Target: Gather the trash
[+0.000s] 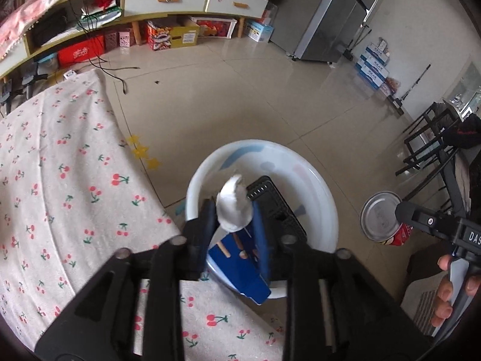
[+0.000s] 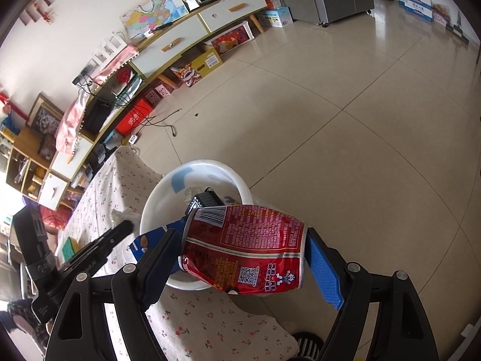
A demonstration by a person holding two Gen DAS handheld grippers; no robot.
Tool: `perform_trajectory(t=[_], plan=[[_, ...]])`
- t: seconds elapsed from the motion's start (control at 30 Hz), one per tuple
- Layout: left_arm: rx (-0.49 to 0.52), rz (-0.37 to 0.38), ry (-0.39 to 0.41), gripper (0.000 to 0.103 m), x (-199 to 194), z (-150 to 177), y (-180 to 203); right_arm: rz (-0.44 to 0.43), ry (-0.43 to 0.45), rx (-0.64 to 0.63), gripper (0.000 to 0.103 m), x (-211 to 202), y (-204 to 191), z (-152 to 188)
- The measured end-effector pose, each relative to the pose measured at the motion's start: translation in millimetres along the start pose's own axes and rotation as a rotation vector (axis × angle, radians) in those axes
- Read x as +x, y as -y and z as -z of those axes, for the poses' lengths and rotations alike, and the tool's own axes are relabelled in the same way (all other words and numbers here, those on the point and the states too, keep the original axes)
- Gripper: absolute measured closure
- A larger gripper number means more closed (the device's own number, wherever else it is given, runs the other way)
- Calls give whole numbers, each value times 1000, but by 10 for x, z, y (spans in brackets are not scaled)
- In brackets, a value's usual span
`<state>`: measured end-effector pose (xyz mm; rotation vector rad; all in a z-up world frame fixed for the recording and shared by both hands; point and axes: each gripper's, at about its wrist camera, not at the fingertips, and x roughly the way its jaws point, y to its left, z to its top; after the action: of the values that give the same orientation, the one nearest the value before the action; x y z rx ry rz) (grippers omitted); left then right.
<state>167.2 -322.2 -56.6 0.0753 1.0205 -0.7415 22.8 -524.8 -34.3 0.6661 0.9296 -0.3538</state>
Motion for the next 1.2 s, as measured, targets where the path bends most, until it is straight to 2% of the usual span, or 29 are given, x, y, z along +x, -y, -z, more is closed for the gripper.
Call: perform_trajectory(t=[0.13, 0.3, 0.37, 0.47, 0.57, 0.8, 1.0, 1.2], plan=[[4, -22, 21, 54, -123, 60, -58, 5, -8, -4, 20, 46, -46, -20], [-20, -46, 43, 39, -381, 220, -253, 5, -24, -32, 20, 139, -170, -56], [-22, -57, 51, 37, -457, 273, -327, 2, -35, -45, 20, 198, -253, -62], [-21, -95, 60, 28, -614, 405, -451, 6, -49, -63, 20, 291, -378, -71], [-29, -145, 55, 25, -754, 539, -584, 20, -59, -86, 20, 394, -504, -73], [-114, -276, 48, 9, -1165, 891, -1035, 54, -86, -95, 20, 629, -641, -56], [-163, -360, 52, 7, -1488, 1112, -1378, 59, -80, -95, 20, 710, -669, -47], [-223, -379, 84, 5, -1775, 1283, -1692, 52, -55, -111, 18, 705, -753, -27]])
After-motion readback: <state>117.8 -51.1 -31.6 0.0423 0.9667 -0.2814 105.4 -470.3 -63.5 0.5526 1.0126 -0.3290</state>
